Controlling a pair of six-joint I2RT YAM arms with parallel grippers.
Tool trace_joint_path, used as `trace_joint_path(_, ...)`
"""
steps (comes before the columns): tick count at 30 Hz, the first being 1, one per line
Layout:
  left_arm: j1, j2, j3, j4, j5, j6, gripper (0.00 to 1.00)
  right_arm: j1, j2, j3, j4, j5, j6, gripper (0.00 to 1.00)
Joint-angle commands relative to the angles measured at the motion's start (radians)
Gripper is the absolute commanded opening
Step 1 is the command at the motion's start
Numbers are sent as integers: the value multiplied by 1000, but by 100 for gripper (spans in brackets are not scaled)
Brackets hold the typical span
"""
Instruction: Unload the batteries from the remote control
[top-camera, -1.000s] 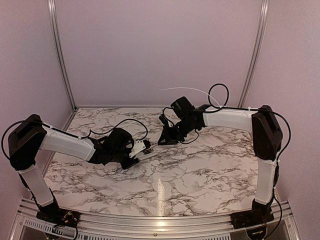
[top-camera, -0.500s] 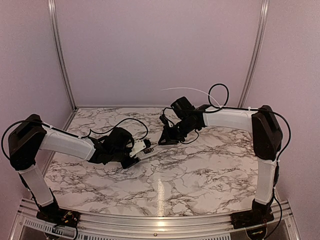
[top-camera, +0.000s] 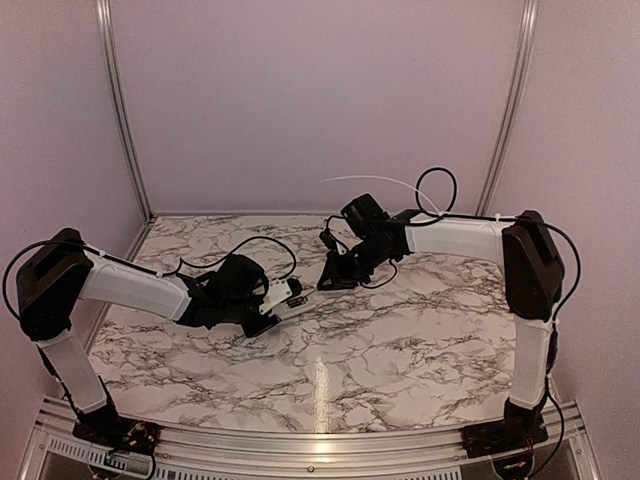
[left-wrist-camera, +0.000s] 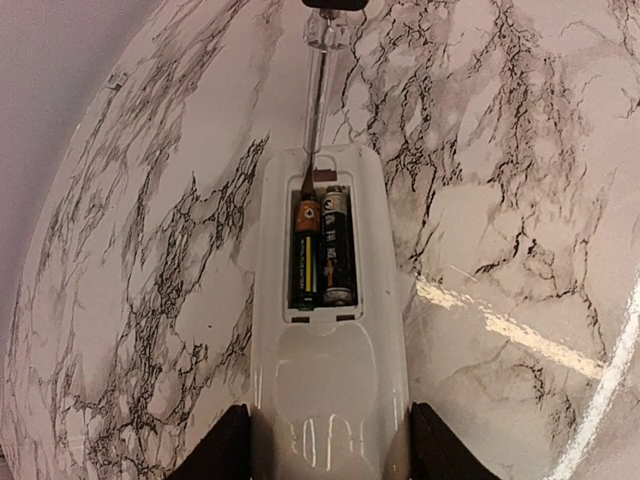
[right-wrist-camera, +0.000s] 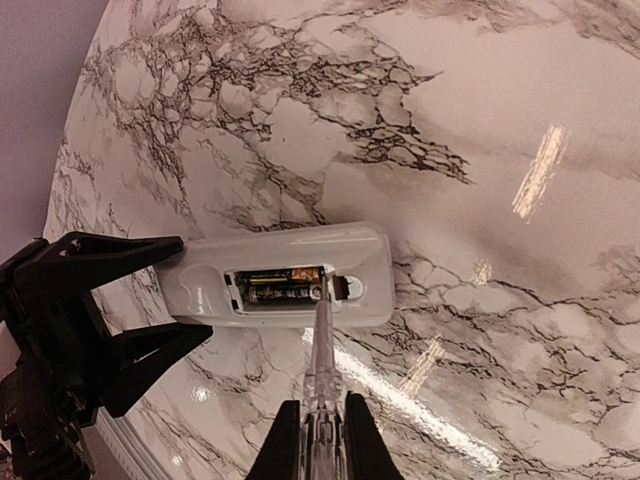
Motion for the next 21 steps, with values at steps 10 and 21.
trace_joint_path(10,-5,8,28,26,17,-3,5,-8,37,-8,55,-152,-27,0)
trace_joint_path(21,-4,-28,8,57,23,17,5,-56,-16,-126,187,-387,-20,0)
